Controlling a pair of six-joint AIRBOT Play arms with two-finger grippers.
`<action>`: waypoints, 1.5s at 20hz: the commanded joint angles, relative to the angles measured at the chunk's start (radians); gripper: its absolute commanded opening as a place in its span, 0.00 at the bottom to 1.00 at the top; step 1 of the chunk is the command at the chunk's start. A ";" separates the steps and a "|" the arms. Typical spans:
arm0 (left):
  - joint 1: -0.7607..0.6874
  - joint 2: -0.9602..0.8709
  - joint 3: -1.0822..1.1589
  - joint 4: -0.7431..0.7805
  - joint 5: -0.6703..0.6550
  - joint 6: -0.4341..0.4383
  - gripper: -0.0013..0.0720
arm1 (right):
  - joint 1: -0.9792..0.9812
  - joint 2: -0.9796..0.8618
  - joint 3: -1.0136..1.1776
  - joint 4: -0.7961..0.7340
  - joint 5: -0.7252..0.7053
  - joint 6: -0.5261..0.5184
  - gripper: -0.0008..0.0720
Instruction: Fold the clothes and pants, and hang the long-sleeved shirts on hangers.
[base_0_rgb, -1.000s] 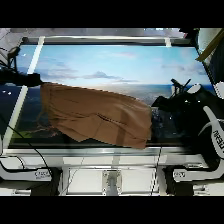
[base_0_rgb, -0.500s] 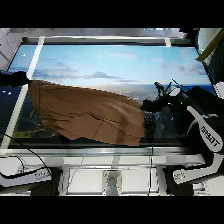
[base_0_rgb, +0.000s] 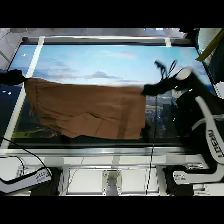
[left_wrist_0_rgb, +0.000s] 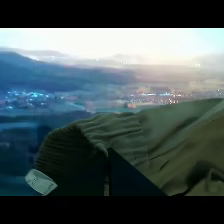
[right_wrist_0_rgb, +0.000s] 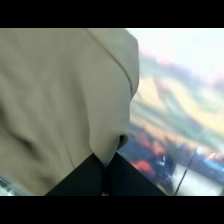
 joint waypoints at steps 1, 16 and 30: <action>0.000 0.069 0.001 0.001 0.002 0.000 0.04 | 0.003 0.144 0.240 -0.011 0.103 0.065 0.03; 0.000 -0.025 -0.005 0.259 0.002 -0.053 0.04 | 0.233 -0.389 0.312 -0.069 -0.210 0.213 0.74; 0.000 -0.063 -0.006 0.352 0.001 -0.109 0.04 | -0.106 -0.397 0.233 -0.103 -0.035 0.142 0.66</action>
